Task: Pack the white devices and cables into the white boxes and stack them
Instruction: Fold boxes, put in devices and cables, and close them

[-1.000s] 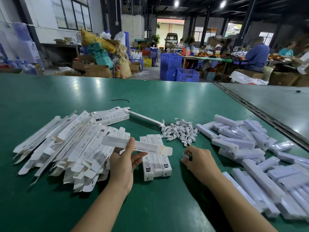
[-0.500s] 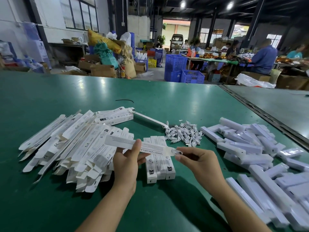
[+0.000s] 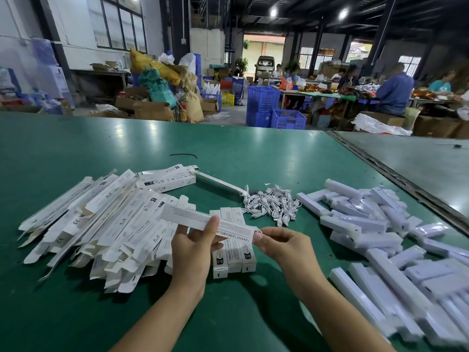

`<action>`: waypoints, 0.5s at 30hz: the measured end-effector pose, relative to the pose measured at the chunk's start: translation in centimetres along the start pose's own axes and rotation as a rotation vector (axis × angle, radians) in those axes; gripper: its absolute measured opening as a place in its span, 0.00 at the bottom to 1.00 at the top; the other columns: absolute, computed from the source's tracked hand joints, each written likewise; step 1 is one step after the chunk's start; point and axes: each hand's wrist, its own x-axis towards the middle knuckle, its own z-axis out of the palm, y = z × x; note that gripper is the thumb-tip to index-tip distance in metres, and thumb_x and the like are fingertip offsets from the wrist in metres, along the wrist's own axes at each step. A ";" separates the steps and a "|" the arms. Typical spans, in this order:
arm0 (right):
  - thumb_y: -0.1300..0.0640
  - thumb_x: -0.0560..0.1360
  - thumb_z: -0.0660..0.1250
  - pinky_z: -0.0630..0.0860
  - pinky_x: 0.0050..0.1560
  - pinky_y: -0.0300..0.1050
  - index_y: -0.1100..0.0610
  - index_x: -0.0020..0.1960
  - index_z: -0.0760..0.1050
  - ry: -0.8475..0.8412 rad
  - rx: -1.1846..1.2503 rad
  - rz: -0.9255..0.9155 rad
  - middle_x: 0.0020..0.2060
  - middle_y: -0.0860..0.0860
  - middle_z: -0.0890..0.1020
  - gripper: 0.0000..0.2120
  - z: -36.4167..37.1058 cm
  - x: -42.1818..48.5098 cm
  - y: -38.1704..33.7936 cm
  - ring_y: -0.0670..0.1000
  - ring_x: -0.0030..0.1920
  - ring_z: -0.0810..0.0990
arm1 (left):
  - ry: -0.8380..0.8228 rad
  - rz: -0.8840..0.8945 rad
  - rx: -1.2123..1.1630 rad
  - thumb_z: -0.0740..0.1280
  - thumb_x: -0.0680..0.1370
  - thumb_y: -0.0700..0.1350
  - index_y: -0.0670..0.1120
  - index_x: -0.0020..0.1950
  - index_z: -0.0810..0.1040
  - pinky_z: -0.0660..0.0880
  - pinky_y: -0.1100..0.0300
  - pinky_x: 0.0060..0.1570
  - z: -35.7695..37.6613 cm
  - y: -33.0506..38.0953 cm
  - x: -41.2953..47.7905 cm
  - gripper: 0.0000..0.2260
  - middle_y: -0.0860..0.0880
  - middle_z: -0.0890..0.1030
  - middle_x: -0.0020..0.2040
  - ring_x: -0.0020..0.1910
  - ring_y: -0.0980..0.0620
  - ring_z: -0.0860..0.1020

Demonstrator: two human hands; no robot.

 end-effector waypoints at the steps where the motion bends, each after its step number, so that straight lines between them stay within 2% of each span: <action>1: 0.61 0.68 0.78 0.81 0.46 0.39 0.60 0.43 0.84 -0.020 0.026 0.027 0.40 0.56 0.87 0.05 0.0 0.1 0.1 0.49 0.41 0.84 | 0.008 0.011 0.006 0.73 0.67 0.55 0.45 0.54 0.78 0.80 0.62 0.37 0.0 -0.1 0.0 0.21 0.45 0.87 0.46 0.44 0.46 0.86; 6: 0.64 0.68 0.76 0.80 0.46 0.35 0.59 0.40 0.86 -0.074 0.118 0.054 0.43 0.57 0.87 0.03 0.1 0.2 0.0 0.50 0.45 0.86 | 0.015 0.016 0.004 0.74 0.67 0.54 0.46 0.52 0.78 0.81 0.61 0.38 -0.1 -0.3 0.1 0.18 0.46 0.87 0.45 0.44 0.46 0.86; 8: 0.64 0.68 0.76 0.80 0.45 0.36 0.58 0.43 0.85 -0.055 0.105 0.037 0.43 0.55 0.87 0.04 0.1 0.2 -0.1 0.50 0.45 0.86 | 0.011 0.012 0.005 0.74 0.67 0.54 0.46 0.52 0.78 0.81 0.61 0.38 -0.1 -0.3 0.2 0.19 0.46 0.87 0.45 0.43 0.46 0.86; 11: 0.60 0.68 0.78 0.79 0.40 0.37 0.58 0.48 0.79 0.070 0.038 -0.005 0.38 0.53 0.86 0.11 0.1 0.2 0.1 0.48 0.38 0.83 | -0.006 0.008 0.015 0.74 0.66 0.55 0.45 0.52 0.78 0.80 0.61 0.37 0.0 -0.3 0.1 0.20 0.47 0.87 0.45 0.43 0.47 0.86; 15: 0.60 0.68 0.78 0.76 0.35 0.34 0.61 0.42 0.78 0.079 -0.005 -0.061 0.32 0.53 0.82 0.10 0.2 0.2 0.3 0.46 0.31 0.78 | -0.010 0.002 0.045 0.74 0.67 0.55 0.46 0.53 0.78 0.80 0.61 0.37 -0.1 -0.5 0.2 0.20 0.47 0.87 0.46 0.44 0.46 0.86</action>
